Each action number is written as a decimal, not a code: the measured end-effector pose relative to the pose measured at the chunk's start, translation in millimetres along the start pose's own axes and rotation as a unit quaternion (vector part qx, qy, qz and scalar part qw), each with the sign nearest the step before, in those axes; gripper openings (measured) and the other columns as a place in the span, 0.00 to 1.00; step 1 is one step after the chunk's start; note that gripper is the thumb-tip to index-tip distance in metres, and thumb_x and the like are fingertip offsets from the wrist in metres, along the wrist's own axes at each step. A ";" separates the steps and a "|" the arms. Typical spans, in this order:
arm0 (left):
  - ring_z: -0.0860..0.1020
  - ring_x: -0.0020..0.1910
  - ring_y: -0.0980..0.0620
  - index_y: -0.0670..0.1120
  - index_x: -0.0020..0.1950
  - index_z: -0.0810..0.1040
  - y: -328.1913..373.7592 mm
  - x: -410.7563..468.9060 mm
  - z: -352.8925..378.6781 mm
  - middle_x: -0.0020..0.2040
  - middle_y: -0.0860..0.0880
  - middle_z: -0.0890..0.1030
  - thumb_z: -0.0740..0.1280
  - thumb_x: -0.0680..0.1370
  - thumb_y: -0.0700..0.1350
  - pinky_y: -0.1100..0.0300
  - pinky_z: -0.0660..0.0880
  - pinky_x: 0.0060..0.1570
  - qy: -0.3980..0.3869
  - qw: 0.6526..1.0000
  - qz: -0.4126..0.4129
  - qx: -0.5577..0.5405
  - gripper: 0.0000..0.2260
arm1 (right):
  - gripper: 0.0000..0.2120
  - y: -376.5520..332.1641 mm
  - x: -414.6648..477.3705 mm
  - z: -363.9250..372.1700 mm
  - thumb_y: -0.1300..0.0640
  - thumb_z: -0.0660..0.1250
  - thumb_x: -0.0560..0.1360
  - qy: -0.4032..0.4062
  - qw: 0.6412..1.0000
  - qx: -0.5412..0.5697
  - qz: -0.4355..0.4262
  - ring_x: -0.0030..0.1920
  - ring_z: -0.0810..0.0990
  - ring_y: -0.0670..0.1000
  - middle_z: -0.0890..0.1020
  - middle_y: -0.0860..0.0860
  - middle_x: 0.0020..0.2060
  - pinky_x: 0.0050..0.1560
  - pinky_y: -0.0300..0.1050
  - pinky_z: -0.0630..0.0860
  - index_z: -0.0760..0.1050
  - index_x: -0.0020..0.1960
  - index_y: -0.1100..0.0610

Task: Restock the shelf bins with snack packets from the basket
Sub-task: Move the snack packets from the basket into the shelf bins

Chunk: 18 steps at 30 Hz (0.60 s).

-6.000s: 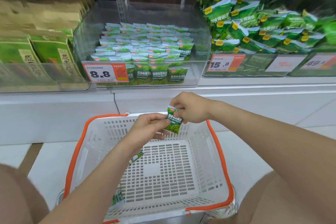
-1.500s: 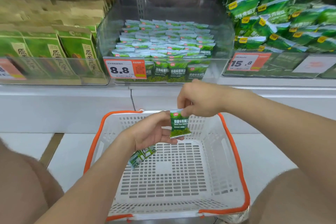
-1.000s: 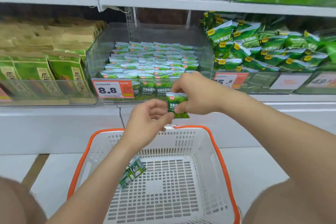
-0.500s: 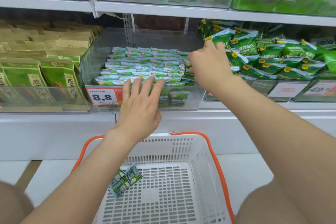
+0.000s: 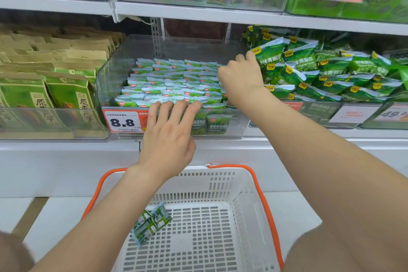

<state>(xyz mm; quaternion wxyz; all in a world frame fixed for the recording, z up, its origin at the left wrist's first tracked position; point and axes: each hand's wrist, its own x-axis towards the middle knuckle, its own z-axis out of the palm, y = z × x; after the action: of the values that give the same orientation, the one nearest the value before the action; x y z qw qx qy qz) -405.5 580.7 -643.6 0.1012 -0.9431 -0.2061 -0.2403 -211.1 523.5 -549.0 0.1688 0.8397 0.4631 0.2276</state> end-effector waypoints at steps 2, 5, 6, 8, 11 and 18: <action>0.70 0.65 0.38 0.49 0.80 0.63 -0.5 -0.1 -1.1 0.69 0.46 0.71 0.67 0.73 0.47 0.41 0.61 0.72 -0.002 1.000 0.003 -0.002 0.35 | 0.12 1.4 -1.8 -2.9 0.62 0.73 0.73 0.018 1.000 -0.004 -0.004 0.59 0.77 0.60 0.80 0.52 0.47 0.67 0.56 0.64 0.70 0.45 0.51; 0.69 0.67 0.38 0.49 0.82 0.61 -1.0 -0.5 -1.5 0.72 0.46 0.70 0.65 0.74 0.45 0.42 0.60 0.72 -0.010 1.000 0.007 -0.006 0.36 | 0.17 8.7 -9.7 -11.0 0.62 0.75 0.72 0.034 0.999 0.014 -0.006 0.56 0.78 0.60 0.77 0.54 0.42 0.63 0.55 0.66 0.66 0.40 0.53; 0.69 0.68 0.39 0.49 0.82 0.60 -1.4 -0.3 -1.6 0.72 0.46 0.70 0.64 0.74 0.44 0.42 0.60 0.73 -0.012 1.000 0.006 -0.012 0.35 | 0.18 12.7 -12.6 -12.9 0.65 0.73 0.72 0.048 0.998 0.028 -0.003 0.53 0.78 0.61 0.74 0.54 0.40 0.60 0.55 0.66 0.64 0.38 0.54; 0.69 0.69 0.39 0.48 0.83 0.60 -1.9 0.0 -3.2 0.73 0.47 0.70 0.64 0.75 0.43 0.42 0.60 0.74 -0.014 1.000 0.003 -0.028 0.35 | 0.13 19.1 -20.4 -18.1 0.69 0.69 0.70 0.120 0.990 0.072 -0.004 0.45 0.77 0.61 0.71 0.53 0.36 0.50 0.54 0.66 0.67 0.40 0.56; 0.68 0.73 0.41 0.46 0.80 0.65 -4.3 1.7 -4.2 0.73 0.47 0.72 0.63 0.75 0.39 0.42 0.59 0.76 0.017 0.994 0.000 -0.105 0.32 | 0.05 12.4 -44.1 -33.9 0.59 0.67 0.71 0.169 0.972 0.161 -0.021 0.37 0.77 0.62 0.75 0.53 0.34 0.39 0.50 0.67 0.75 0.48 0.55; 0.75 0.47 0.39 0.42 0.45 0.82 -3.8 -27.5 12.1 0.48 0.45 0.81 0.64 0.77 0.32 0.43 0.71 0.44 0.250 0.951 -0.010 -0.179 0.09 | 0.13 -43.5 -102.0 -52.7 0.53 0.68 0.71 -0.127 0.945 0.154 -0.259 0.36 0.72 0.57 0.67 0.49 0.32 0.31 0.43 0.66 0.64 0.34 0.52</action>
<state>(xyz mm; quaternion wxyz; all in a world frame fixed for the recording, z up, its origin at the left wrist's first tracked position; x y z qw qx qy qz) -424.1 578.3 -667.3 -0.0237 -0.8532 -0.1374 -0.5026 -317.6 462.5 -549.3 0.1483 0.7284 0.6689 -0.0069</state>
